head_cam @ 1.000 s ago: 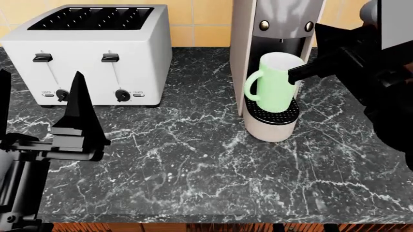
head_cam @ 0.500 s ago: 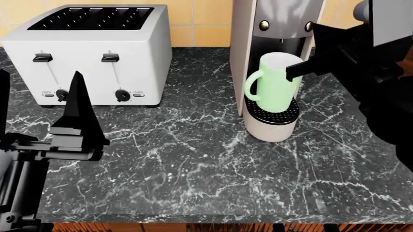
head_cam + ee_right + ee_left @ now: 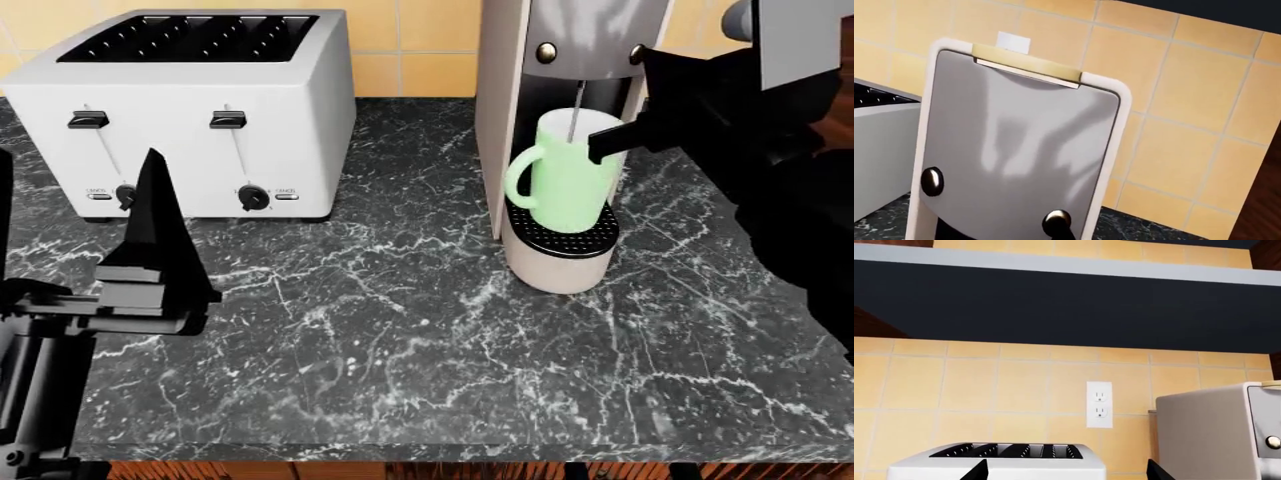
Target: Pick the mug from the cabinet, place it under the coffee machine dispenser, and press the start button.
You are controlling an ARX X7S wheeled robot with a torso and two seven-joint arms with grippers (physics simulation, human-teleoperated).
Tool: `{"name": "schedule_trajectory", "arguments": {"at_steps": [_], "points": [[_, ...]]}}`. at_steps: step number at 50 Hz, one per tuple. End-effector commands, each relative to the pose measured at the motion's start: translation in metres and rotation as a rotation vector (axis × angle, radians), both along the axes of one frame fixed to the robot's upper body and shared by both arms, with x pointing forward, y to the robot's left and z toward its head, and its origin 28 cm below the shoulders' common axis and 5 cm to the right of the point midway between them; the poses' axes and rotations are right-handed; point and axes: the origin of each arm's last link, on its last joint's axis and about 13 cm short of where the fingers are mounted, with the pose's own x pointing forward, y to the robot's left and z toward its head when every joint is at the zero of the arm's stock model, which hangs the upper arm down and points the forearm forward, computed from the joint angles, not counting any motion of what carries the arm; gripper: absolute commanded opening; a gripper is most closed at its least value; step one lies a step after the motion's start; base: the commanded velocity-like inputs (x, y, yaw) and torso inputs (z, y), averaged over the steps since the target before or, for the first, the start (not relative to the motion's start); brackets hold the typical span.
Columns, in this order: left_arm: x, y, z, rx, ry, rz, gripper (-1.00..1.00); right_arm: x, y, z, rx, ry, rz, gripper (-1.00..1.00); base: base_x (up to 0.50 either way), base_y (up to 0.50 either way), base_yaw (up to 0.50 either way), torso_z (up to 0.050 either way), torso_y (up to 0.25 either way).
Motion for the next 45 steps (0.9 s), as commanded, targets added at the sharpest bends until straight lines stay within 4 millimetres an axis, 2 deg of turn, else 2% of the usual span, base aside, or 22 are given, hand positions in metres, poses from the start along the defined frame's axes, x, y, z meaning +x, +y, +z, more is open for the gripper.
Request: {"name": "schedule_trajectory", "arguments": {"at_steps": [1, 31, 36, 45], "points": [[-0.001, 0.0, 0.0, 0.0, -0.002, 0.001, 1.0, 0.004, -0.003, -0.002, 0.001, 0.011, -0.022, -1.0, 0.0, 0.0, 0.0, 0.0, 0.0], [-0.002, 0.0, 0.002, -0.003, -0.011, -0.001, 1.0, -0.002, 0.002, 0.001, -0.002, 0.007, 0.007, -1.0, 0.0, 0.0, 0.0, 0.0, -0.002], [-0.002, 0.0, 0.002, -0.006, -0.01, -0.001, 1.0, -0.015, 0.001, 0.001, 0.008, -0.001, 0.015, -1.0, 0.0, 0.0, 0.0, 0.0, 0.0], [-0.003, 0.0, 0.002, -0.013, -0.012, -0.001, 1.0, -0.06, -0.001, -0.001, 0.037, -0.048, 0.029, -1.0, 0.0, 0.0, 0.0, 0.0, 0.0]]}}
